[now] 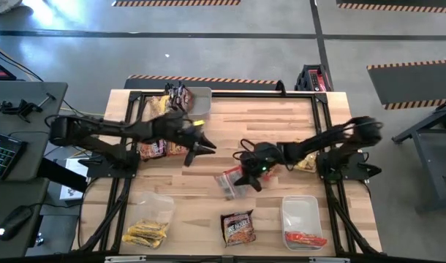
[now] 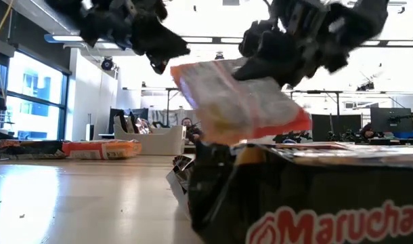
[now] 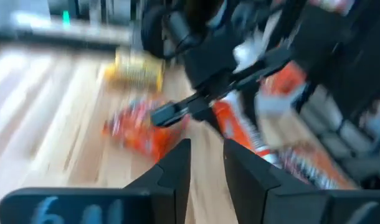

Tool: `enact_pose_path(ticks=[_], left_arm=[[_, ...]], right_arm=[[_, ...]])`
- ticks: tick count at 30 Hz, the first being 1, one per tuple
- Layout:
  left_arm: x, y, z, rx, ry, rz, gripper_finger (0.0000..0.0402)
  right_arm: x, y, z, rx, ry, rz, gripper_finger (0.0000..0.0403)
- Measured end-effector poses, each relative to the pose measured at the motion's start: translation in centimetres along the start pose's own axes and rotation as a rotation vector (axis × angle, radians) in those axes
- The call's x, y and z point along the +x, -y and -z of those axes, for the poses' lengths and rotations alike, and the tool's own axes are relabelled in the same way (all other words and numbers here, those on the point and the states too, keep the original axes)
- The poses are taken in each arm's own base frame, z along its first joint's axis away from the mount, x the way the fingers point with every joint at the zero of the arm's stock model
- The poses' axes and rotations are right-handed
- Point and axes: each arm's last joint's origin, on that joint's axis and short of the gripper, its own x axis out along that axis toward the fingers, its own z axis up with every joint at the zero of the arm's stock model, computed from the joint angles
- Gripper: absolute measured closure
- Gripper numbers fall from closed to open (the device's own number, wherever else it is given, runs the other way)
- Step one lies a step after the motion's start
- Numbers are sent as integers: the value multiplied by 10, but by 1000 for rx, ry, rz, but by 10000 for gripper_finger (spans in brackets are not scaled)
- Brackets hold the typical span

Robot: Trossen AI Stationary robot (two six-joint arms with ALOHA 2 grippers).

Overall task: Sort Maruchan noodles
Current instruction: Put the bottom orange noodle pack into the white bin

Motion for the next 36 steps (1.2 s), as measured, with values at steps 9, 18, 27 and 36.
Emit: enact_pose_path(ticks=[9,18,27,36], left_arm=[[-22,5,26,71,459,-158,348],[-24,4,26,75,487,-230,351],[-23,3,27,71,470,-232,351],[-22,3,28,67,456,-233,351]], right_arm=[[-46,-69,-33,-82,-402,380,308],[-74,-147,-42,52,-577,495,309],[-92,-196,9,262,-803,612,309],[-60,-212,58,243,-995,562,309]])
